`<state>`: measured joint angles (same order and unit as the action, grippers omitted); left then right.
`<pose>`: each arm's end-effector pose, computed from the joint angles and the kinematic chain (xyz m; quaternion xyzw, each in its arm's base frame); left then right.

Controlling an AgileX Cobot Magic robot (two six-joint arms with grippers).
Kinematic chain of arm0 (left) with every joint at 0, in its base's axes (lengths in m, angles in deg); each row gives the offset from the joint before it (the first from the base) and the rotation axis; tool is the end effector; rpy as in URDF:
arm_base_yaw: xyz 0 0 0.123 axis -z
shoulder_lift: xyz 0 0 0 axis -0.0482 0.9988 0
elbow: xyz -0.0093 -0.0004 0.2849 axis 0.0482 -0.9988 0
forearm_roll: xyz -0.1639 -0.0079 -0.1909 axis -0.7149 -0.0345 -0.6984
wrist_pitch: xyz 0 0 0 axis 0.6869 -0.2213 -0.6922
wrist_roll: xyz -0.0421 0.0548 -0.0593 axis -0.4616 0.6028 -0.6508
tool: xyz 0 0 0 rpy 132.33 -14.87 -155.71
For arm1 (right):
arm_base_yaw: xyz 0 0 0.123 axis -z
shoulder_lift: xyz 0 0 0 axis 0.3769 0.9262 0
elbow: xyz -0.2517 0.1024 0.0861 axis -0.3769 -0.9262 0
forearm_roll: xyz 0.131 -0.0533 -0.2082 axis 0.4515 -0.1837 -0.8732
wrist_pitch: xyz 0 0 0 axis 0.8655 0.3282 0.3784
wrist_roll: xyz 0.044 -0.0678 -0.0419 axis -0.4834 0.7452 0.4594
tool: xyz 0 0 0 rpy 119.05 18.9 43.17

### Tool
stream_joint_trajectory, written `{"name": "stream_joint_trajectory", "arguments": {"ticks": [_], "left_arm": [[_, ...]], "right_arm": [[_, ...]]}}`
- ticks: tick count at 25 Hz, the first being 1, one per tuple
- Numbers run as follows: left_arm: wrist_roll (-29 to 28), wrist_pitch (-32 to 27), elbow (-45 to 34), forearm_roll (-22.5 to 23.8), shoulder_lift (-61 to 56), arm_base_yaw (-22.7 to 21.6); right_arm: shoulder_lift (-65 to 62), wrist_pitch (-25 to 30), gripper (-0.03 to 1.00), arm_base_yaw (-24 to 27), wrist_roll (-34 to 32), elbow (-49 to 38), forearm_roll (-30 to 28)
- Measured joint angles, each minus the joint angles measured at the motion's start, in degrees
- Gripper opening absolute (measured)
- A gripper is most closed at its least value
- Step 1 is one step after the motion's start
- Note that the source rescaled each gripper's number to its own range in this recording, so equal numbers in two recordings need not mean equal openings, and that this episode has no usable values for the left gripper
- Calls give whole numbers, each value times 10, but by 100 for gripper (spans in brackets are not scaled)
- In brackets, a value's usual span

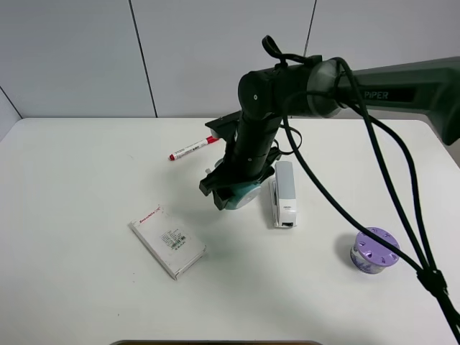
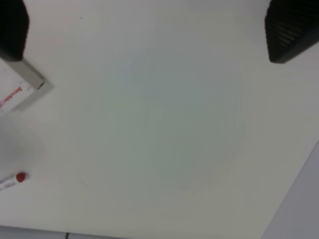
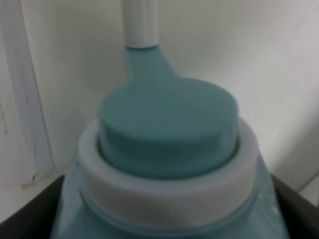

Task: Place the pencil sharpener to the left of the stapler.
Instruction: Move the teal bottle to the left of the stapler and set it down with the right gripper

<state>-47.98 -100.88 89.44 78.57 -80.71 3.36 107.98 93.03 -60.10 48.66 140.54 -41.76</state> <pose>-0.0067 0.0047 0.2796 -0.0262 0.8483 0.0076 0.5288 0.3182 0.2627 0.1665 -0.3253 0.9396 0.0877 0.0609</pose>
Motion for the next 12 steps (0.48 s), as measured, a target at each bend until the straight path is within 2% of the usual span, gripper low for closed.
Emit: {"name": "stream_joint_trajectory", "arguments": {"ticks": [12], "left_arm": [[0,0,0,0,0,0]], "right_arm": [[37,-25,0,0,0,0,2]]}}
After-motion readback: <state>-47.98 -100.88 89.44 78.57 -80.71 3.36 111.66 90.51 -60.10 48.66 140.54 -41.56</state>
